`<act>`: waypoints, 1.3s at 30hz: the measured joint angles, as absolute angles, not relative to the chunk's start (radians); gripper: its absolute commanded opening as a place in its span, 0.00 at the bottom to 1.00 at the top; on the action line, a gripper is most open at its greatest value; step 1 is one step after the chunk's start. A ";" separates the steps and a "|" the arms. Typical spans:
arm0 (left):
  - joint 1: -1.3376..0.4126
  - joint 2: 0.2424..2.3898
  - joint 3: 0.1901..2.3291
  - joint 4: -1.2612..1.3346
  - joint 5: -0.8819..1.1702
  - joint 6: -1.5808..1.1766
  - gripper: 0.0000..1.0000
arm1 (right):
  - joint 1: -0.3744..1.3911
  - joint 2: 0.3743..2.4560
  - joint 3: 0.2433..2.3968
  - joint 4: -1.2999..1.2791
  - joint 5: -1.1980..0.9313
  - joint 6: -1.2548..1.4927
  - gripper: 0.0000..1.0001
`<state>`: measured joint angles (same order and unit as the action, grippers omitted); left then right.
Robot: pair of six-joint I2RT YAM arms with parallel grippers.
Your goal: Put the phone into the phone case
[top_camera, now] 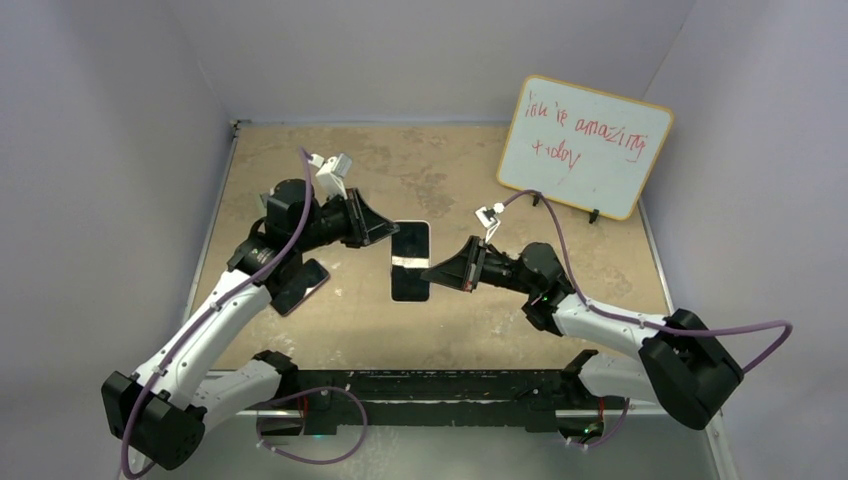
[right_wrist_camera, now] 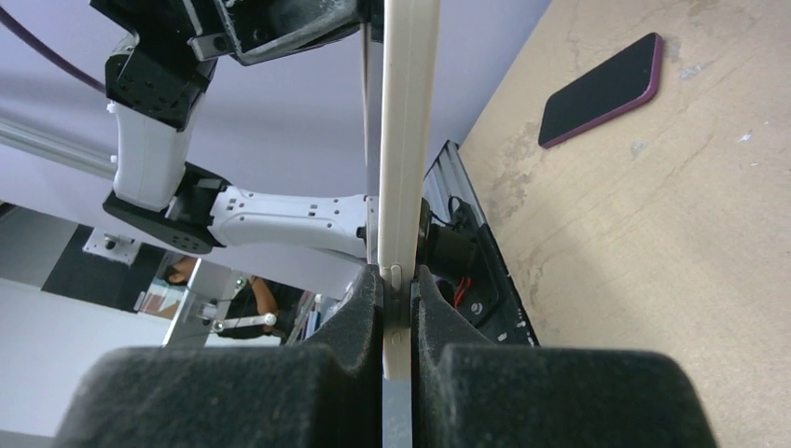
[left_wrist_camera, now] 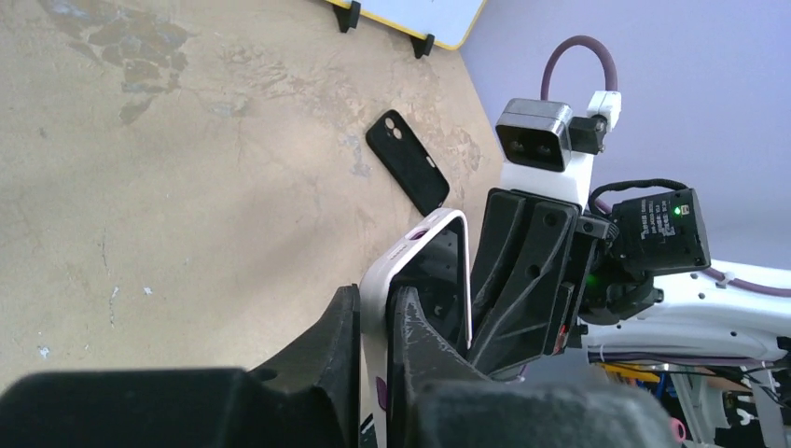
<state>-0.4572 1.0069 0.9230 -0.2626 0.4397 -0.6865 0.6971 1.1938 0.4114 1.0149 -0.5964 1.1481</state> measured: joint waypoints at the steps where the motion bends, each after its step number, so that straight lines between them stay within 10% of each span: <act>1: -0.456 1.010 0.923 -0.257 0.442 -0.688 0.00 | 0.696 1.195 0.409 1.015 -0.595 1.149 0.00; 11: -0.456 1.068 0.924 -0.326 0.358 -0.664 0.02 | 0.693 1.256 0.413 0.947 -0.571 1.112 0.00; 14: -0.456 1.069 0.926 -0.360 0.331 -0.650 0.35 | 0.694 1.258 0.431 0.900 -0.565 1.083 0.00; 18: -0.456 1.074 0.961 -0.436 0.262 -0.595 0.46 | 0.694 1.272 0.468 0.846 -0.533 1.045 0.00; 39: -0.432 1.096 0.941 -0.495 0.274 -0.546 0.55 | 0.584 1.565 0.757 0.639 -0.626 0.875 0.00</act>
